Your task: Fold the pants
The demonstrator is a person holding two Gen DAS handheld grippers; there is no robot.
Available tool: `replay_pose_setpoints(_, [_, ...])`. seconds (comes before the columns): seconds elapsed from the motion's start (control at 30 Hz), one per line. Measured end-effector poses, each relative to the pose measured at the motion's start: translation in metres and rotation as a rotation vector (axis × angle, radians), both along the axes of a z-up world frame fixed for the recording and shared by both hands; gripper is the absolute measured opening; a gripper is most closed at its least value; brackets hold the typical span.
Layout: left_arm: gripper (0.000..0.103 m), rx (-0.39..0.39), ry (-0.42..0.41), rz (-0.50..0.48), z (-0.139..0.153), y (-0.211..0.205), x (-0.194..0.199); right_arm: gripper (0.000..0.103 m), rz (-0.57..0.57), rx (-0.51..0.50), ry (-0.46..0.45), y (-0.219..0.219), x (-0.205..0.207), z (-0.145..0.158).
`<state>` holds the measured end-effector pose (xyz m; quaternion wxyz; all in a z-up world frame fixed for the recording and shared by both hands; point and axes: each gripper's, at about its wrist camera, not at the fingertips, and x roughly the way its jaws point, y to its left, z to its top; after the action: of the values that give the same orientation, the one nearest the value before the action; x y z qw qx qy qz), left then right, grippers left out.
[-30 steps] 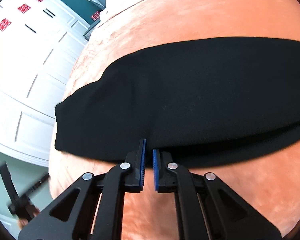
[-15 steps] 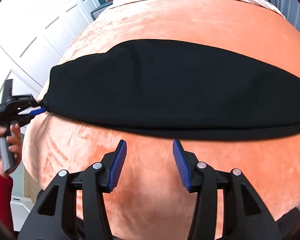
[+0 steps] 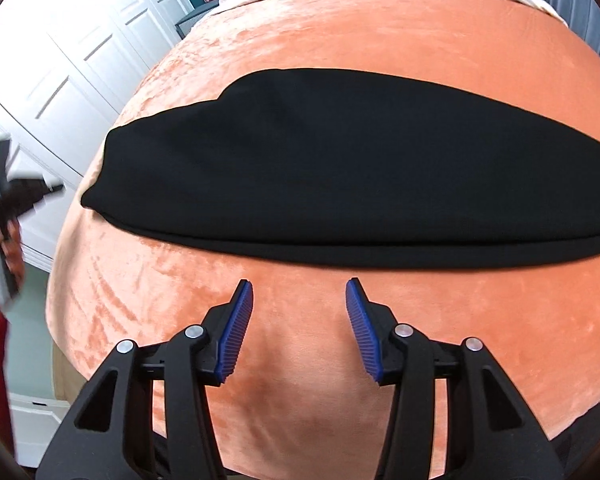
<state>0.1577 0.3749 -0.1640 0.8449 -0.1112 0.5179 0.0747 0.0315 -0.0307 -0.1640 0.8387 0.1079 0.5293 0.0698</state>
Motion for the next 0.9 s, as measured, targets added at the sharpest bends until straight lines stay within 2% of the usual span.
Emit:
replay_pose_setpoints(0.03, [0.014,-0.018,0.006,-0.003,-0.003,-0.001,-0.006,0.047,0.042,-0.024,-0.021,0.011,0.007,0.004])
replay_pose_setpoints(0.07, [0.035,-0.027,0.011,-0.001,-0.006,-0.002,-0.012,0.047,0.1,-0.042,-0.047,0.026,0.016,0.009])
replay_pose_setpoints(0.1, [0.047,-0.025,0.009,0.002,-0.007,-0.003,-0.017,0.048,0.16,-0.051,-0.071,0.043,0.025,0.014])
replay_pose_setpoints(0.13, [0.047,-0.009,-0.005,-0.004,-0.005,-0.005,-0.023,0.05,0.209,-0.067,-0.093,0.06,0.033,0.018])
replay_pose_setpoints(0.2, [0.05,0.048,-0.013,-0.015,-0.001,-0.011,-0.028,0.068,0.311,-0.109,-0.146,0.101,0.051,0.026])
replay_pose_setpoints(0.3, [0.062,0.15,-0.043,-0.02,0.012,-0.013,-0.037,0.067,0.501,-0.137,-0.237,0.178,0.076,0.029])
replay_pose_setpoints(0.33, [0.063,0.177,-0.059,-0.014,0.019,-0.012,-0.044,0.066,0.548,-0.148,-0.244,0.199,0.083,0.025])
replay_pose_setpoints(0.43, [0.067,0.189,-0.082,0.003,0.03,0.001,-0.06,0.066,0.658,-0.223,-0.227,0.26,0.108,-0.005])
replay_pose_setpoints(0.47, [0.067,0.19,-0.084,0.014,0.032,0.007,-0.06,0.063,0.682,-0.248,-0.214,0.276,0.116,-0.017])
replay_pose_setpoints(0.5, [0.068,0.189,-0.087,0.018,0.034,0.013,-0.066,0.043,0.695,-0.262,-0.196,0.284,0.123,-0.025])
replay_pose_setpoints(0.57, [0.068,0.206,-0.086,0.039,0.038,0.026,-0.077,0.016,0.672,-0.223,-0.119,0.295,0.144,-0.038])
replay_pose_setpoints(0.6, [0.068,0.222,-0.087,0.047,0.039,0.032,-0.081,0.01,0.64,-0.191,-0.109,0.295,0.152,-0.036])
replay_pose_setpoints(0.67, [0.068,0.249,-0.092,0.065,0.042,0.043,-0.089,0.009,0.561,-0.105,-0.142,0.293,0.165,-0.019])
replay_pose_setpoints(0.73, [0.068,0.24,-0.088,0.082,0.042,0.05,-0.092,0.009,0.542,-0.093,-0.124,0.296,0.172,-0.027])
replay_pose_setpoints(0.77, [0.068,0.217,-0.086,0.087,0.042,0.052,-0.091,0.014,0.565,-0.136,-0.063,0.303,0.174,-0.048])
replay_pose_setpoints(0.8, [0.068,0.206,-0.085,0.087,0.042,0.051,-0.092,0.018,0.58,-0.155,-0.063,0.309,0.171,-0.057])
replay_pose_setpoints(0.83, [0.068,0.205,-0.082,0.09,0.043,0.049,-0.09,0.019,0.585,-0.166,-0.123,0.307,0.163,-0.053])
replay_pose_setpoints(0.87, [0.068,0.207,-0.084,0.087,0.044,0.045,-0.089,0.03,0.592,-0.168,-0.136,0.305,0.157,-0.048])
replay_pose_setpoints(0.9, [0.068,0.206,-0.093,0.076,0.047,0.04,-0.088,0.051,0.603,-0.112,-0.126,0.296,0.149,-0.037])
